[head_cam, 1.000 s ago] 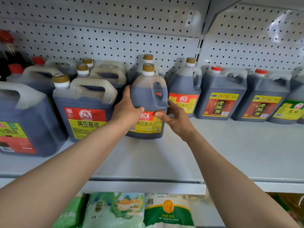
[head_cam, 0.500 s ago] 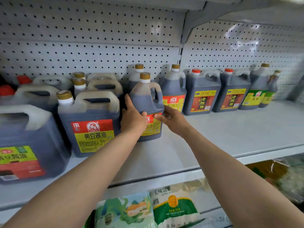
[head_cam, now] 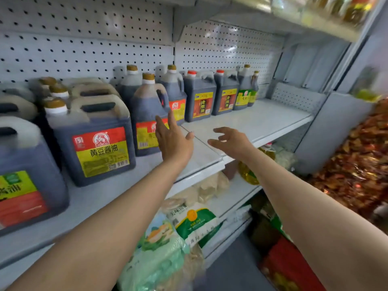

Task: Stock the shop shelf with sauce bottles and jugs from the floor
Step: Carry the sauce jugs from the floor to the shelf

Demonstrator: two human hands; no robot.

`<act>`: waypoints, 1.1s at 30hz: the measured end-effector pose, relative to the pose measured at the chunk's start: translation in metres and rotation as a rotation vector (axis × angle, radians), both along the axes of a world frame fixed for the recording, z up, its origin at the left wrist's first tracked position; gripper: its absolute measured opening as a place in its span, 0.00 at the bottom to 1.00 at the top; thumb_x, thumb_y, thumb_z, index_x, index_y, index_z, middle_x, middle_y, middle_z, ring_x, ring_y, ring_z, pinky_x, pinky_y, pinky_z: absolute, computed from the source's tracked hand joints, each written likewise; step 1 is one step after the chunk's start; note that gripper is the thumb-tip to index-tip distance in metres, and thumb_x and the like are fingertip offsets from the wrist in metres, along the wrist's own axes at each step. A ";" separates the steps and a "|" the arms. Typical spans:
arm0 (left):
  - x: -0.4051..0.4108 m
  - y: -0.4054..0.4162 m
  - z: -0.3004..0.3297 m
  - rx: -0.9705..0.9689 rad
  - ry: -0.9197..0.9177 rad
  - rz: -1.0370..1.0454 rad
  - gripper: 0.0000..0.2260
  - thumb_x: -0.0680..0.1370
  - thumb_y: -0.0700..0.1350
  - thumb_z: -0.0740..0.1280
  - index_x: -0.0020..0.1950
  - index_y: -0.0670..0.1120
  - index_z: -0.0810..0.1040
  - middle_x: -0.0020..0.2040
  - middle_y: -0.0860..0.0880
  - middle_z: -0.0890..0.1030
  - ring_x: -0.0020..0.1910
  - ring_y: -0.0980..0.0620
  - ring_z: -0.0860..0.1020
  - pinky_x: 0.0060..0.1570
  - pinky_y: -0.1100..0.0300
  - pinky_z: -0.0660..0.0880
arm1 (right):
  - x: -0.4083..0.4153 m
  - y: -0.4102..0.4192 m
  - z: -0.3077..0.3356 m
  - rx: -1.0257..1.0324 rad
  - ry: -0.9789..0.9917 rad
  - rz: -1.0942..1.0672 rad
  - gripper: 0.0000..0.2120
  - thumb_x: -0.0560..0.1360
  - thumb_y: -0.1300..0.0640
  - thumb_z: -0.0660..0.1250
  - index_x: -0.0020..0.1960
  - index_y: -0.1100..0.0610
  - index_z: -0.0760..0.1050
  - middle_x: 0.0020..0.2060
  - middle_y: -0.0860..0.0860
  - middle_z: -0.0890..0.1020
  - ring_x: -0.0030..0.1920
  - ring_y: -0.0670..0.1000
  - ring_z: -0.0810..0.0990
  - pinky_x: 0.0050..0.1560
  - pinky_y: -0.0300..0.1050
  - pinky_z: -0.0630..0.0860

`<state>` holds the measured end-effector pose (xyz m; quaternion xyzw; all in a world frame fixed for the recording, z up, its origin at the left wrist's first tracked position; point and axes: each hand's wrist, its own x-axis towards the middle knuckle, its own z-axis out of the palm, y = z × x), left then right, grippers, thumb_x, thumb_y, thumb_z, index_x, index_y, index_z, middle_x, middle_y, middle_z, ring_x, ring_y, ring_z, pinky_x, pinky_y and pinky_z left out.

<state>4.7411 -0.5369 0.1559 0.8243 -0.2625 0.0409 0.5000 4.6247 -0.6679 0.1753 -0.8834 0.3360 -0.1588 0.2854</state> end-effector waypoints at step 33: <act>-0.573 -0.150 -0.171 0.595 0.212 -1.148 0.34 0.70 0.49 0.79 0.73 0.54 0.69 0.71 0.46 0.70 0.66 0.45 0.72 0.59 0.54 0.71 | -0.670 0.001 -0.190 0.309 0.142 -0.839 0.38 0.67 0.43 0.79 0.72 0.42 0.66 0.64 0.56 0.70 0.63 0.60 0.75 0.66 0.55 0.74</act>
